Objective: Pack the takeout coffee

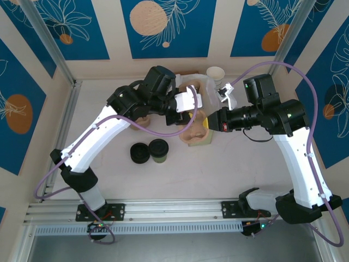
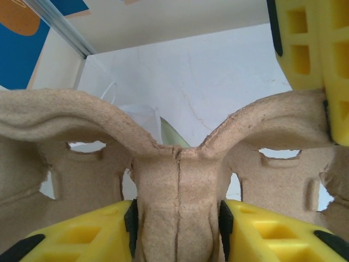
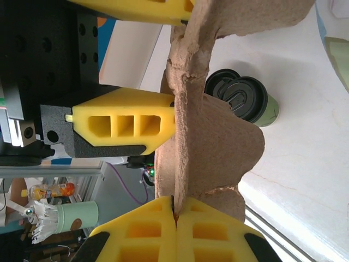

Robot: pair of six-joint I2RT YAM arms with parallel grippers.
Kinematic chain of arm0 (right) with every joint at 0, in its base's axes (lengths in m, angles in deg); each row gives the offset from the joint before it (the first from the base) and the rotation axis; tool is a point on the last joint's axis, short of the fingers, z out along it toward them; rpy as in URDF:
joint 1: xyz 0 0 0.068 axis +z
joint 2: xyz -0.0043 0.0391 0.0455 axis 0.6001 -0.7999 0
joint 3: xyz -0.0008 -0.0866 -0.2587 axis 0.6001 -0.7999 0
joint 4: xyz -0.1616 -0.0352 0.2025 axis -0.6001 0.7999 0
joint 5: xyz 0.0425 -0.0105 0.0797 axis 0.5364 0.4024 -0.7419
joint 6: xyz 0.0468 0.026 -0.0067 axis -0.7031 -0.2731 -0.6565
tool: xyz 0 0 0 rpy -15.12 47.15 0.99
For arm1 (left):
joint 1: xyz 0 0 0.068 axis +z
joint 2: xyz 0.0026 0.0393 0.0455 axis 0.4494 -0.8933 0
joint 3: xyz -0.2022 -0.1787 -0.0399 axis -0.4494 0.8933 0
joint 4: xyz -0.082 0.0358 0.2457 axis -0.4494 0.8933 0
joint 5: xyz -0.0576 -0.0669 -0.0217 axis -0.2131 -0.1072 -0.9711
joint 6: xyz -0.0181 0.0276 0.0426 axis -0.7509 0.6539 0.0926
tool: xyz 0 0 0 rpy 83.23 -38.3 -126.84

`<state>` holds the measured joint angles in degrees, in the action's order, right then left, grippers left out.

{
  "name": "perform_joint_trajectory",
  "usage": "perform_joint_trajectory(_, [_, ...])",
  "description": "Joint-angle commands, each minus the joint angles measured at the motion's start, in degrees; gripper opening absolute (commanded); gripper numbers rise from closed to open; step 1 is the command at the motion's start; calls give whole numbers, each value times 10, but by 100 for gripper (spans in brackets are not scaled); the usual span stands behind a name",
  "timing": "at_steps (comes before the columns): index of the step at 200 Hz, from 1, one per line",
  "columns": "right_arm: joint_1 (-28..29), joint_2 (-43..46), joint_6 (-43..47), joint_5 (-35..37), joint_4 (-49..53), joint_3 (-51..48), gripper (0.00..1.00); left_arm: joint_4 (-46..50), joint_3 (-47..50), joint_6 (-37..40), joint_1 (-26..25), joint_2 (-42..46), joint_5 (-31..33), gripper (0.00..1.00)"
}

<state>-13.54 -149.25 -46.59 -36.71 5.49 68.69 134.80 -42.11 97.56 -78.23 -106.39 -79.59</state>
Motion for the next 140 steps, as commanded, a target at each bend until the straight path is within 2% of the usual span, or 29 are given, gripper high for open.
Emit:
perform_joint_trajectory(1, [-4, 3, 12, -10, 10, -6, 0, 0, -19, -1, -4, -8, -10, 36])
perform_joint_trajectory(13, [-10, 7, 12, -11, 10, -8, 0, -2, -20, -2, -5, -10, -8, 36])
perform_joint_trajectory(75, [-90, 44, 21, -18, -1, -14, 41, -21, -23, -36, 1, -14, 5, 35])
perform_joint_trajectory(91, [-126, 56, 33, 1, -2, -13, 45, -24, -24, -45, 6, -17, 4, 35])
perform_joint_trajectory(111, [-169, 64, 42, 63, -26, -30, 46, -25, -30, -54, 14, -22, 5, 35])
perform_joint_trajectory(140, [-199, 52, 40, 149, -115, -87, 46, -45, -35, -86, 28, -23, 19, 36])
